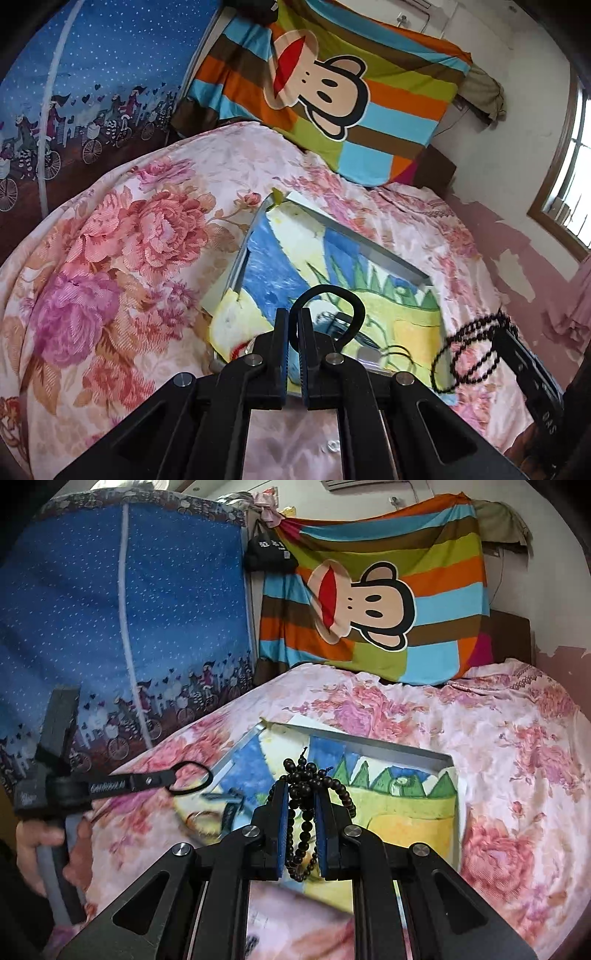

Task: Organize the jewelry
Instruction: 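Lower the hair tie into the tray with the left tool while the right tool drops the necklace there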

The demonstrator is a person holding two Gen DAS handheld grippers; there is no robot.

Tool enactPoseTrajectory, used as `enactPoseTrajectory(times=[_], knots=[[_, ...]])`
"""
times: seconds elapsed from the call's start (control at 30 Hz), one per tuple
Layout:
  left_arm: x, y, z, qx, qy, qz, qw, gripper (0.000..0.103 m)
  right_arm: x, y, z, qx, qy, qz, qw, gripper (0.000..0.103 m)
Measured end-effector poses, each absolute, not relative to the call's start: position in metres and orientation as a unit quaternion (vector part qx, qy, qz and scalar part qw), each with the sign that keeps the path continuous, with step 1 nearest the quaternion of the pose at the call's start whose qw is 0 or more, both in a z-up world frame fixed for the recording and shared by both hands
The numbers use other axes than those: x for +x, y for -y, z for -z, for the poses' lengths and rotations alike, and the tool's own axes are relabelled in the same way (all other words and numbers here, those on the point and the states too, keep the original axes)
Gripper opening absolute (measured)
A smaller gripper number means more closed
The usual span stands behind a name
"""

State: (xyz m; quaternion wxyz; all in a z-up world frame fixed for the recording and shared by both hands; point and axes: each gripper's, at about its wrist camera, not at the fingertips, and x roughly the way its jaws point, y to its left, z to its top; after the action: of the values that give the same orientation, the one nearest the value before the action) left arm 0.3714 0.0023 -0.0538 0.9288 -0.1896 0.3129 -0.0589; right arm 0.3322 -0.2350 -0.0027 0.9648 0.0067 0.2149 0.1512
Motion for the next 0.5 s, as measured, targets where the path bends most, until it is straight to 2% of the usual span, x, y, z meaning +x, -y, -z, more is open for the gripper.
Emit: enactPoseTrajectory(times=[0.2,0.5], knots=[[0.392,0.002,0.073,-0.17,-0.328,0.047,0.928,0.005,0.367,0.24,0.042,0.055,-0.263,-0.131,0.954,0.012],[0.401,0.013,0.094,-0.144,-0.365,0.042,0.919,0.006,0.375,0.238,0.088,0.061,-0.318,-0.105,0.94,0.013]])
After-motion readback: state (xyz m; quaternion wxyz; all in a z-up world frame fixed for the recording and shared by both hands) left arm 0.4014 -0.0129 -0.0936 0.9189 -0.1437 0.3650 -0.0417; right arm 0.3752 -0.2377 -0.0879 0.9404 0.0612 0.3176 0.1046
